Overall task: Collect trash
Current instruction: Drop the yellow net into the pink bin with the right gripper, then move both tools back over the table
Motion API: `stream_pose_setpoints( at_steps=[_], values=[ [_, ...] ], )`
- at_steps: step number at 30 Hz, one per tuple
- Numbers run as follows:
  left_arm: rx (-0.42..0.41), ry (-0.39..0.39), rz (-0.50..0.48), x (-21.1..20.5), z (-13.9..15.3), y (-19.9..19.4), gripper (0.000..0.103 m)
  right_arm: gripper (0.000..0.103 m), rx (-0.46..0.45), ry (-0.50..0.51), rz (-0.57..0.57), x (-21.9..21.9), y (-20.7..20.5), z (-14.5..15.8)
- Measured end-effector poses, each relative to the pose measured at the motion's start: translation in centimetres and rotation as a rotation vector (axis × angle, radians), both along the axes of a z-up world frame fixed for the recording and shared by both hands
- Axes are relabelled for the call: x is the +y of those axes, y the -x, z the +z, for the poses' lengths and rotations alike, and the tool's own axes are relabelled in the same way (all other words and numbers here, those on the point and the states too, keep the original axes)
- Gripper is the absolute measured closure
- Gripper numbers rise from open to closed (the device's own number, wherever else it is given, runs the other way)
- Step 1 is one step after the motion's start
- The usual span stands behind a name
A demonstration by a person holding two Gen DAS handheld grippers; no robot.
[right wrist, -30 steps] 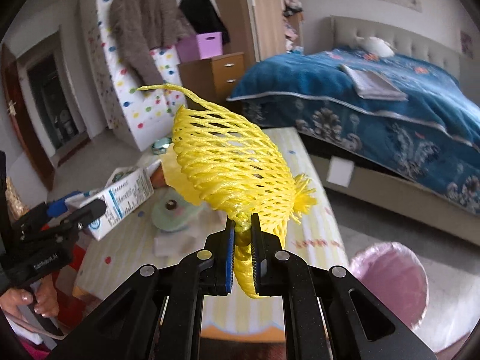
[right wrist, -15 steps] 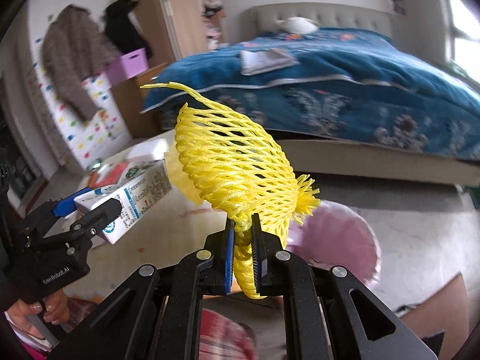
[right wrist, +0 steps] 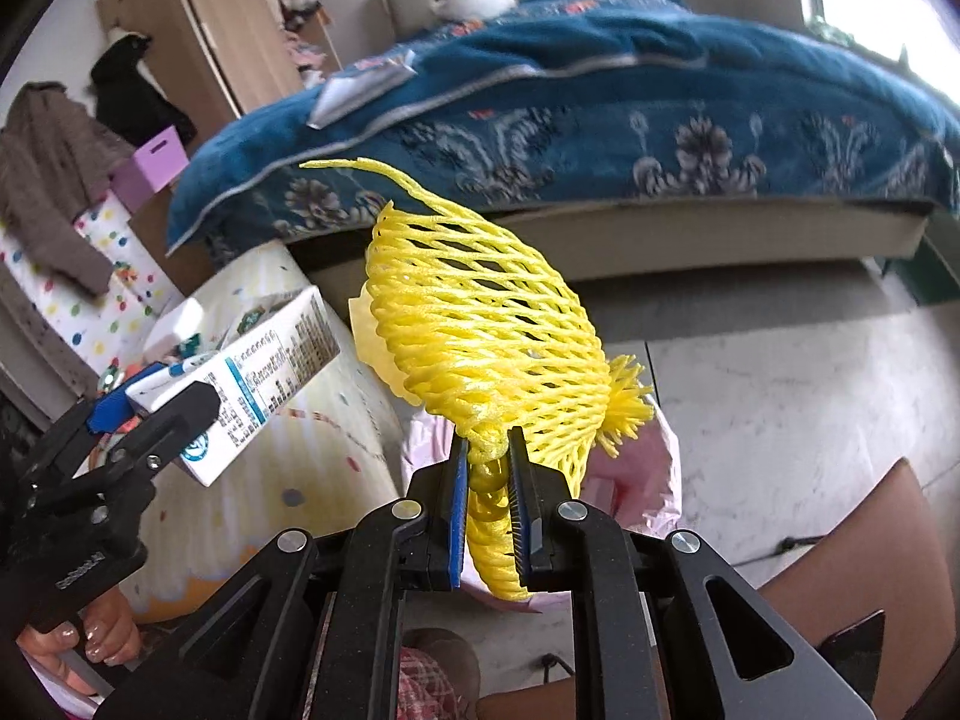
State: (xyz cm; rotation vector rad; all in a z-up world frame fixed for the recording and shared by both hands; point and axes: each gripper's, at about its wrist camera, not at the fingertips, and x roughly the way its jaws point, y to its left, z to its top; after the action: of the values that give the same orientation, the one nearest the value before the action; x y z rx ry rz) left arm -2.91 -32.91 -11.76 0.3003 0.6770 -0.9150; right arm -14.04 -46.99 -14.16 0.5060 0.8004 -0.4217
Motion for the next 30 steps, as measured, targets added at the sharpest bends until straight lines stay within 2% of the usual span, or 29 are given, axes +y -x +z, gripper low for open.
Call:
stream_pose_setpoints(
  at_steps=[5, 7, 8, 9, 15, 19, 25, 30],
  values=[
    [0.01, -0.005, -0.029, -2.5, -0.5, -0.4, 0.029, 0.086, 0.036, -0.05, -0.01, -1.9, -1.3, -2.4],
    [0.011, -0.008, -0.034, -3.2, -0.5, -0.5, 0.026, 0.07, 0.049, -0.061, -0.004, -2.4, -1.8, -3.3],
    [0.006, -0.009, -0.032, -3.3, -0.4, -0.5, 0.019, 0.054, 0.059, -0.057, -0.012, -2.5, -2.0, -3.6],
    [-0.004, -0.005, -0.024, -3.3, -0.3, -0.5, 0.017, 0.046, 0.065, -0.052, -0.024, -2.7, -1.9, -3.8],
    [-0.011, 0.007, 0.042, -0.7, 0.6, -1.1, 0.015, 0.043, 0.044, -0.012, -0.045, -2.2, -0.4, -2.6],
    [-0.023, -0.001, 0.117, 2.3, 1.2, -1.5, 0.015, 0.043, -0.005, 0.027, -0.045, -1.1, 0.6, -0.4],
    [-0.024, -0.001, 0.22, 7.1, 2.2, -1.8, 0.015, 0.043, -0.064, 0.068, 0.015, 1.7, 0.8, 2.5],
    [-0.046, -0.041, 0.311, 11.2, 2.9, -1.6, 0.015, 0.043, -0.08, 0.091, 0.071, 4.5, 0.3, 4.1]
  ],
)
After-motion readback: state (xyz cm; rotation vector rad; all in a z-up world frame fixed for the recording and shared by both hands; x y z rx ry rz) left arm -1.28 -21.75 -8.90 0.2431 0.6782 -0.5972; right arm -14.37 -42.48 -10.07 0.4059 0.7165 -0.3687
